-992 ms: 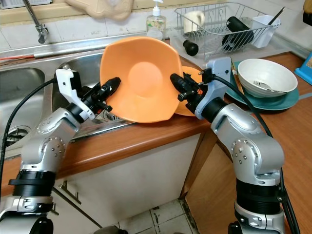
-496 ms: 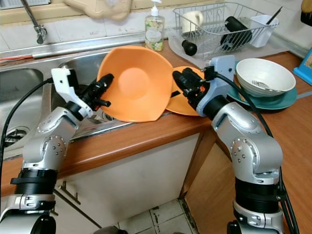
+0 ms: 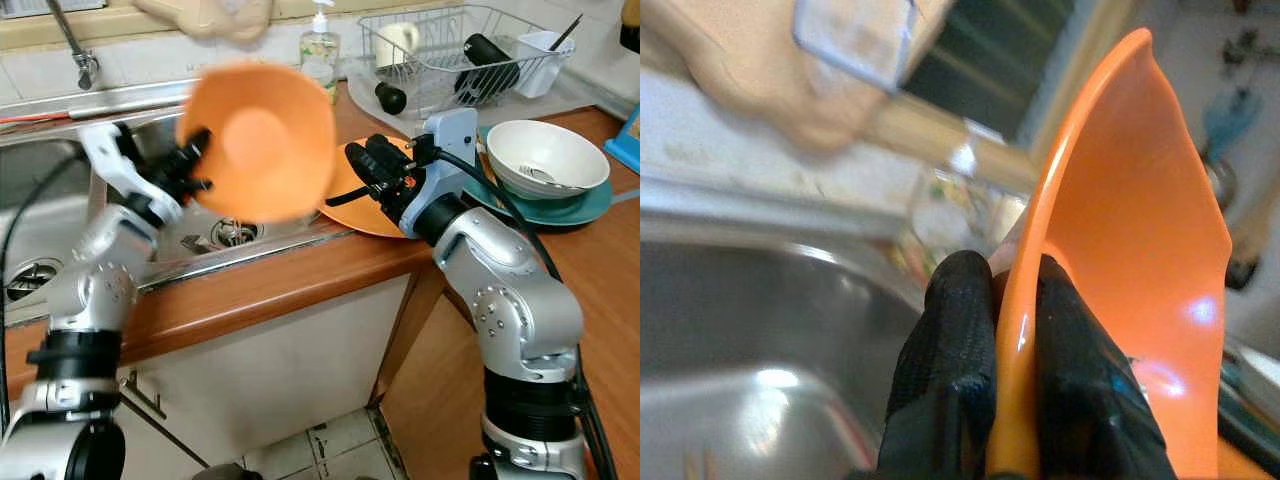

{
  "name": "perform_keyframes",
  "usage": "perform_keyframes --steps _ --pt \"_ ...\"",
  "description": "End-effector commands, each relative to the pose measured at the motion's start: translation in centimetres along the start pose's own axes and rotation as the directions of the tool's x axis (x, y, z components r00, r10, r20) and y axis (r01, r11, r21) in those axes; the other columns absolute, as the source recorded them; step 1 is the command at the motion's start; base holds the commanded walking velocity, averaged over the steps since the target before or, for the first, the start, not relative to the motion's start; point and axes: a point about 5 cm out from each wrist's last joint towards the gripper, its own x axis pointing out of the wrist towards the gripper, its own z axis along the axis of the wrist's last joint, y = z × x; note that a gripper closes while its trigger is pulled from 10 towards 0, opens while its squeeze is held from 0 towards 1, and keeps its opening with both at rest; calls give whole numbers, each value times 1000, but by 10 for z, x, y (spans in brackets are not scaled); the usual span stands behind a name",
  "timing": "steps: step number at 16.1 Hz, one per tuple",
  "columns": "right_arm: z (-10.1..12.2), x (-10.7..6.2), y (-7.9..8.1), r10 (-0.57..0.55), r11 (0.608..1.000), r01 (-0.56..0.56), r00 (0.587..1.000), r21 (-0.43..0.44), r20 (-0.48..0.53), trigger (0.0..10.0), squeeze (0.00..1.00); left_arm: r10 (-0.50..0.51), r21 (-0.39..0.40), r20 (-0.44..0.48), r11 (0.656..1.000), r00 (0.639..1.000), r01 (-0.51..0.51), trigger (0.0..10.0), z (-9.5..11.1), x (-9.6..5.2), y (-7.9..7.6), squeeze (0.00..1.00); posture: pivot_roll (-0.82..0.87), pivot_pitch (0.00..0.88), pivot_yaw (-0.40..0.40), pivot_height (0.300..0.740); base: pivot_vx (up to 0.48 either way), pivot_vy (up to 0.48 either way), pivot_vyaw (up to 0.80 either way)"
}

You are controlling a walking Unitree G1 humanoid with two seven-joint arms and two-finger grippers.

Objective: Kitchen organization

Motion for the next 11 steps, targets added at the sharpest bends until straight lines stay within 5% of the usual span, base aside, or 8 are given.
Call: perform_keyframes --steps 1,8,11 --pt "2 -1 8 54 998 -54 999 -31 -5 10000 0 72 49 50 996 996 -75 0 13 5 10 0 -187 0 36 740 0 0 0" --pt "-17 1 32 163 961 -198 970 -192 -180 10000 0 272 306 -110 924 956 -228 0 -9 24 42 0 -197 0 38 740 0 0 0" --pt "-29 0 33 148 951 -208 956 -230 -254 10000 0 306 353 -166 906 937 -233 0 -20 27 46 0 -207 0 41 740 0 0 0"
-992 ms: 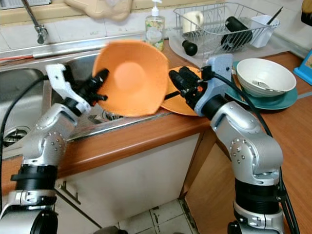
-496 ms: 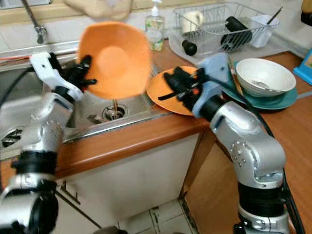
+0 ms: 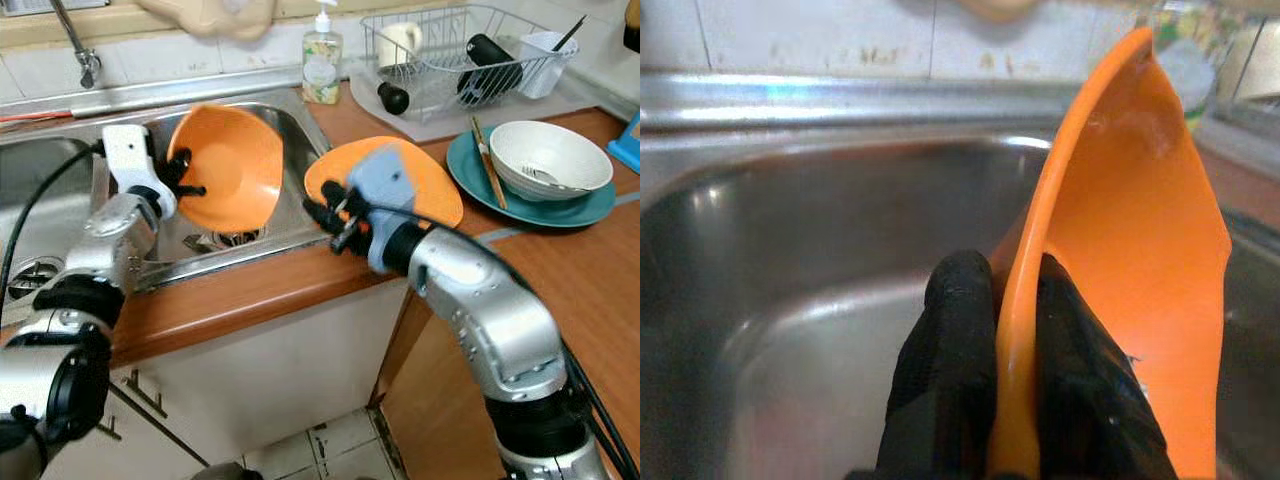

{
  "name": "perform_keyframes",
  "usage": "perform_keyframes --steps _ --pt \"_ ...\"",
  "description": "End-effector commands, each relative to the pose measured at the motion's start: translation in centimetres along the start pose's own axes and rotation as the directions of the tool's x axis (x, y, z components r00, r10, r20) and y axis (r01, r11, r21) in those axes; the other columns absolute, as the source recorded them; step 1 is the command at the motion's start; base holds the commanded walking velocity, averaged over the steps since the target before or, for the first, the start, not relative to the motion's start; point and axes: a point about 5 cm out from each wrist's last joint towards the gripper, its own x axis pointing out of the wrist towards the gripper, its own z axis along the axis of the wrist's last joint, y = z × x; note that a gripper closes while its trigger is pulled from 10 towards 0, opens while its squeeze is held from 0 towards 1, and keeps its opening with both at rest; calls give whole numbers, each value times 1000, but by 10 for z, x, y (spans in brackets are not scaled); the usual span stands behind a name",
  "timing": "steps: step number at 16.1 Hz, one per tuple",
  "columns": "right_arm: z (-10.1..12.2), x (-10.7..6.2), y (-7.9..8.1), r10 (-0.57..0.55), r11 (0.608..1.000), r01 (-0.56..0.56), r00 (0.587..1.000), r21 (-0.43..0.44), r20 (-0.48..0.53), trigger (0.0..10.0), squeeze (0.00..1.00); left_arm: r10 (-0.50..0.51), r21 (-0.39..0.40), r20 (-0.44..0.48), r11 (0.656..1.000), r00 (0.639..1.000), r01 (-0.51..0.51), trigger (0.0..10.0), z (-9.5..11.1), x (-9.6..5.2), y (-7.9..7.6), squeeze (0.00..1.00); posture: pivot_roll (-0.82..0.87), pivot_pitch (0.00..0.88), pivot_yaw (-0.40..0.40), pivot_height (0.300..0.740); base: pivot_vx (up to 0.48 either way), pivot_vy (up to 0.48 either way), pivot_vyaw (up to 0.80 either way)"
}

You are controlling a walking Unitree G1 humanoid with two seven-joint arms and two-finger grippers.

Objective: Kitchen organization

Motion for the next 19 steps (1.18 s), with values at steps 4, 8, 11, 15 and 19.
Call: perform_keyframes --steps 4,8,11,15,19 --pt "-11 -1 5 6 999 -9 996 -38 -91 10000 0 -11 55 -43 998 999 14 0 -1 7 -8 0 -225 0 50 740 0 0 0" --pt "-15 -1 9 19 998 -25 993 -58 -116 10000 0 -45 117 -188 991 981 68 3922 -22 6 -18 0 -229 0 47 740 0 0 0" --pt "-16 -1 9 30 996 -40 991 -78 -134 10000 0 -56 166 -247 981 967 99 10000 -28 5 -20 0 -231 0 49 740 0 0 0" --pt "-17 -1 8 27 995 -39 990 -87 -140 10000 0 -65 194 -279 973 958 123 10000 -32 4 -22 557 -228 0 54 740 0 0 0" --pt "-19 -2 7 14 995 -28 990 -92 -143 10000 0 -49 206 -272 973 961 108 10000 -31 4 -18 1000 -227 0 60 740 0 0 0"
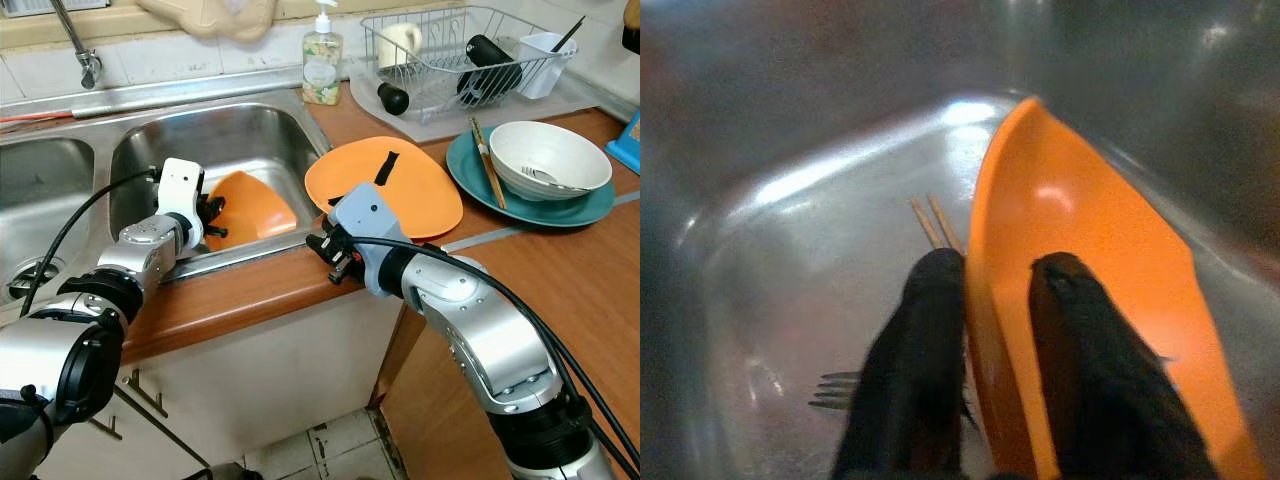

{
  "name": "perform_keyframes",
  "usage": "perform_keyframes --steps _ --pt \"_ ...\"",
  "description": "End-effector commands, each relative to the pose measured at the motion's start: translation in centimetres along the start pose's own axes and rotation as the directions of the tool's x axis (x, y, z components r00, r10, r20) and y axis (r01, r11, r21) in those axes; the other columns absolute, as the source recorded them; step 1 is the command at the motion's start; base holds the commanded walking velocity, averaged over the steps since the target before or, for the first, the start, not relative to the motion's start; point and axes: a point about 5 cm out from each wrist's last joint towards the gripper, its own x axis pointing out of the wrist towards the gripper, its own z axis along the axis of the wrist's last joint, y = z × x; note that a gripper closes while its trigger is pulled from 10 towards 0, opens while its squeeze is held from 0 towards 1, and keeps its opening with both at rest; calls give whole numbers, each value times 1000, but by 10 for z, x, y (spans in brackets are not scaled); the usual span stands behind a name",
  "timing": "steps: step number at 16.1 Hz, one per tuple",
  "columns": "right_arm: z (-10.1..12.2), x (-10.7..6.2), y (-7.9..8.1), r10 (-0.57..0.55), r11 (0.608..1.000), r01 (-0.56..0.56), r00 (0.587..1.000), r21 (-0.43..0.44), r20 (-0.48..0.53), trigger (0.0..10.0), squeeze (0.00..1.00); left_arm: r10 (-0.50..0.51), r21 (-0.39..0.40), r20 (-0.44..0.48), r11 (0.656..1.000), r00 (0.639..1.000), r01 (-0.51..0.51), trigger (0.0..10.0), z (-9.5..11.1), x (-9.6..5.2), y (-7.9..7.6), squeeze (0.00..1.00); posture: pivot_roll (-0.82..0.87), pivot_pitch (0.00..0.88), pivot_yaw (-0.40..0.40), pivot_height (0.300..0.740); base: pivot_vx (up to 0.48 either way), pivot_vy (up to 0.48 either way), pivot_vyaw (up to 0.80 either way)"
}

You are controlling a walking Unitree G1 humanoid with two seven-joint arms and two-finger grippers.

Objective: Kitchen organization

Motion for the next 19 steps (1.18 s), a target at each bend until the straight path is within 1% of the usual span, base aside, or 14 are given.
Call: perform_keyframes --steps 1,3,4,7,8,9,10,11,12,14,15,16,17,19 --pt "0 -2 0 -6 1000 6 1000 -8 5 10000 0 14 24 37 1000 999 -15 10000 13 1 3 1000 -228 0 60 740 0 0 0" --pt "-1 -2 -3 -31 1000 31 1000 -1 1 10000 0 26 19 68 999 997 -27 10000 18 0 7 1000 -227 0 61 740 0 0 0" --pt "-3 -3 -8 -65 998 65 998 10 -9 10000 0 28 25 92 999 995 -30 10000 22 -1 9 1000 -224 0 61 740 0 0 0" --pt "-7 -3 -18 -134 991 135 991 27 -25 10000 0 35 68 136 997 990 -45 10000 24 -4 16 1000 -221 0 60 740 0 0 0" --pt "-9 -4 -23 -182 982 183 983 43 -33 10000 0 31 58 171 997 985 -41 10000 24 -6 20 1000 -218 0 62 740 0 0 0" --pt "-9 -4 -24 -194 980 195 980 48 -36 10000 0 31 49 180 998 983 -40 10000 23 -7 21 1000 -214 0 62 740 0 0 0" --pt "-12 -5 -28 -229 969 233 972 81 -47 10000 306 23 7 234 1000 972 -26 10000 22 -9 22 1000 -210 0 60 740 0 0 0" --pt "-13 -5 -29 -238 967 241 970 88 -50 10000 651 22 -1 246 1000 969 -22 10000 22 -10 22 996 -210 0 60 740 0 0 0" --pt "-15 -6 -32 -266 957 270 962 107 -56 10000 1000 16 -16 267 1000 963 -12 10000 22 -11 20 953 -201 0 56 740 0 0 0" --pt "-19 -8 -39 -319 935 326 945 140 -74 10000 1000 12 -47 309 999 951 3 10000 23 -12 17 867 -181 0 45 740 0 0 0" --pt "-23 -10 -45 -387 902 396 918 175 -82 10000 1000 0 -55 350 998 937 20 10000 24 -15 13 380 -172 0 40 740 0 0 0" --pt "-24 -11 -47 -415 886 423 906 192 -84 10000 1000 -3 -52 368 998 930 23 10000 24 -18 12 329 -171 0 40 740 0 0 0" --pt "-25 -14 -50 -464 857 468 883 217 -73 10000 1000 -10 -52 411 998 912 35 10000 24 -24 8 0 -165 0 36 740 0 0 0" --pt "-24 -17 -43 -470 852 465 882 240 -39 10000 1000 -15 -44 420 998 908 37 10000 16 -41 1 0 -161 0 32 740 0 0 0"
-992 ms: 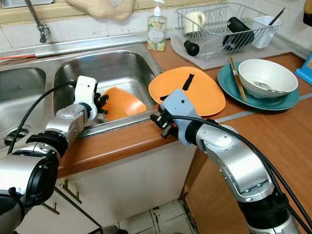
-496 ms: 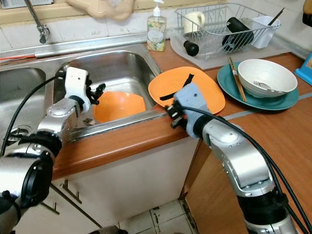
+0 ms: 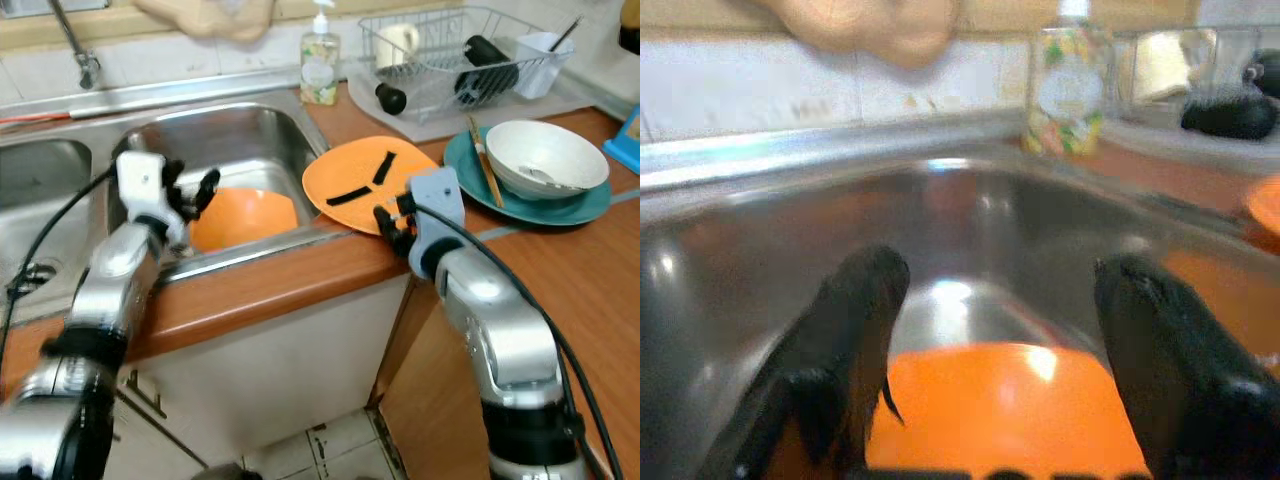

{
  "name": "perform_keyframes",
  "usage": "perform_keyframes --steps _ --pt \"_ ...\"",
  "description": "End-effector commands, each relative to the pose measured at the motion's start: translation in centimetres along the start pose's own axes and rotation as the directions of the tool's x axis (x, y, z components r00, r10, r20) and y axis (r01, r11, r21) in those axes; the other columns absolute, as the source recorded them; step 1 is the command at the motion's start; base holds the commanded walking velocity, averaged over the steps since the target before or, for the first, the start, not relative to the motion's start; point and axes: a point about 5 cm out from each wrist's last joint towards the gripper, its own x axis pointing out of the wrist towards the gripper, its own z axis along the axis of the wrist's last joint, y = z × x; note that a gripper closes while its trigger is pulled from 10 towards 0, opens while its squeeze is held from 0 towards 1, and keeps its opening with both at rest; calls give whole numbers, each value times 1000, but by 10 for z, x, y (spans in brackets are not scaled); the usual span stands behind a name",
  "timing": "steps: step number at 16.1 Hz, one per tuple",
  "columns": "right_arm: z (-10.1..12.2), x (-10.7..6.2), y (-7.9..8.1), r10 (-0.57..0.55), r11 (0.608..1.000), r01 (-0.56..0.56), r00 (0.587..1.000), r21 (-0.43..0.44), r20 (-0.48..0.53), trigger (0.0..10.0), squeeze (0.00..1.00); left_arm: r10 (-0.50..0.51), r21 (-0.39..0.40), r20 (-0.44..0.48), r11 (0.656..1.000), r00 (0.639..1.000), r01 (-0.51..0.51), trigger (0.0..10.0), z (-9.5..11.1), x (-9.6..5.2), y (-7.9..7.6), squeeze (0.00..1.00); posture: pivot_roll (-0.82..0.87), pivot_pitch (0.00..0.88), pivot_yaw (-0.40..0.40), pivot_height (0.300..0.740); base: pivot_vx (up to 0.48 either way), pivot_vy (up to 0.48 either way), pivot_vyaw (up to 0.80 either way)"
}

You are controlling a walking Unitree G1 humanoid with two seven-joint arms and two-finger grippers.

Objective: Kitchen organization

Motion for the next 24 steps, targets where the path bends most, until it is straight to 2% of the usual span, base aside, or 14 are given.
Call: perform_keyframes --steps 1,4,5,6,7,8,9,10,12,14,15,16,17,24 --pt "8 -5 5 -10 1000 8 996 16 84 10000 1000 -3 18 31 1000 1000 2 10000 9 -12 -8 0 -156 0 29 740 0 0 0" --pt "6 -13 18 -34 999 31 990 21 135 10000 1000 14 41 25 999 1000 -15 10000 8 -42 -20 0 -151 0 24 740 0 0 0" --pt "-2 -13 21 -43 998 39 996 54 83 10000 1000 24 39 -4 999 1000 -24 10000 4 -48 -23 0 -147 0 22 740 0 -480 0" --pt "-4 -15 23 -63 995 56 994 77 95 10000 1000 25 59 -30 998 999 -23 10000 1 -57 -28 0 -148 0 23 740 0 -480 0" --pt "-3 -15 22 -70 995 62 993 82 99 10000 1000 24 63 -34 998 999 -22 10000 1 -59 -29 0 -148 0 23 740 0 -480 0" --pt "-2 -17 23 -80 994 69 988 89 130 10000 1000 30 30 -46 999 998 -29 10000 2 -63 -32 0 -147 0 25 740 0 0 0" --pt "0 -18 22 -90 993 76 982 89 165 10000 1000 38 39 -41 999 998 -36 10000 4 -65 -31 0 -147 0 25 740 0 0 0" --pt "4 -22 26 -34 996 13 972 92 233 10000 1000 47 37 -37 998 998 -46 10000 7 -66 -32 0 -147 0 25 740 0 0 0" --pt "2 -22 27 -31 994 6 974 110 223 10000 1000 56 27 -41 998 998 -55 10000 8 -66 -32 0 -150 0 34 740 0 0 0" --pt "0 -23 27 -64 992 39 975 119 213 10000 1000 57 56 -27 997 998 -55 10000 14 -67 -32 0 -150 0 38 740 0 0 0" --pt "-1 -24 27 -68 994 49 975 95 213 10000 1000 49 62 -19 997 999 -48 10000 16 -68 -32 0 -151 0 38 740 0 0 0" --pt "-4 -24 29 -55 991 29 978 128 201 10000 1000 40 60 -17 997 999 -39 10000 16 -69 -33 0 -151 0 38 740 0 0 0" --pt "-5 -25 29 -62 991 38 979 126 195 10000 1000 32 52 -15 998 999 -32 10000 16 -70 -34 0 -151 0 39 740 0 0 0" --pt "-2 -26 28 -72 992 48 974 116 216 10000 1000 16 26 -31 1000 999 -15 10000 15 -71 -38 0 -156 0 39 740 286 0 0"
